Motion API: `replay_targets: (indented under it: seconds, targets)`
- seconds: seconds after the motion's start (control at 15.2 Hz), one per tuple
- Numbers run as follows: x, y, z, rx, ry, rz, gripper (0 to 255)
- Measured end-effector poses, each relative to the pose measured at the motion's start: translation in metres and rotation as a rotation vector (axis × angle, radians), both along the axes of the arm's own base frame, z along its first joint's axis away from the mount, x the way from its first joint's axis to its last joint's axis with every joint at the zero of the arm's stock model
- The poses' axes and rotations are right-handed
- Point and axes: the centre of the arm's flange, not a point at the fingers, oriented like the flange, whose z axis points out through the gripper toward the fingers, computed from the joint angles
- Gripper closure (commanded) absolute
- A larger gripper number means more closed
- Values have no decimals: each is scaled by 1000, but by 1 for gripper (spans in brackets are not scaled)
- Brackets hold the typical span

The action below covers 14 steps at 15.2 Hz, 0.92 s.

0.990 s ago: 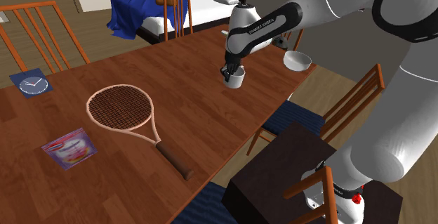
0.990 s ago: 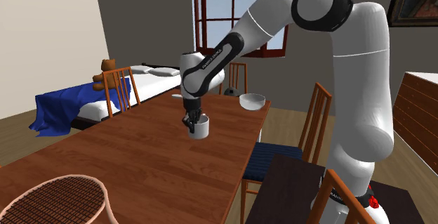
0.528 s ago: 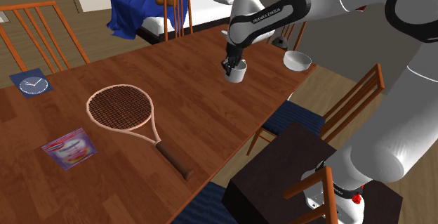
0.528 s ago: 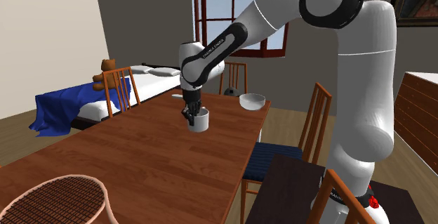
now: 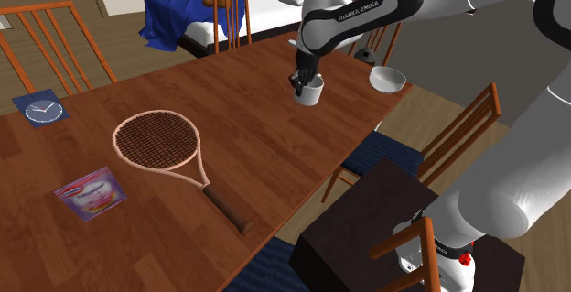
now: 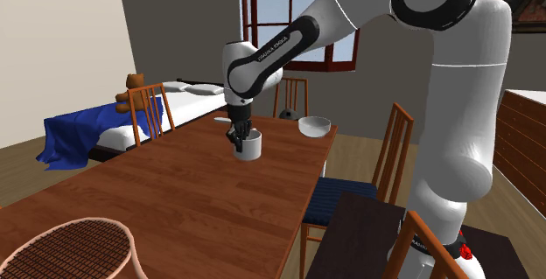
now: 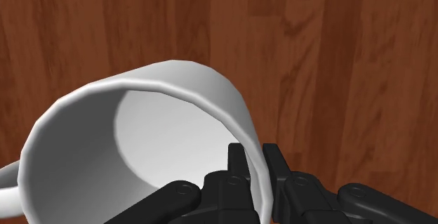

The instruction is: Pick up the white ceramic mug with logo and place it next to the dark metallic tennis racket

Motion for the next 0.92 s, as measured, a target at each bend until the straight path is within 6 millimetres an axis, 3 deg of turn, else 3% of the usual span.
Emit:
replay_targets:
  seconds: [0.92]
  targets:
    - [-109, 149, 1, 0, 0, 1, 255]
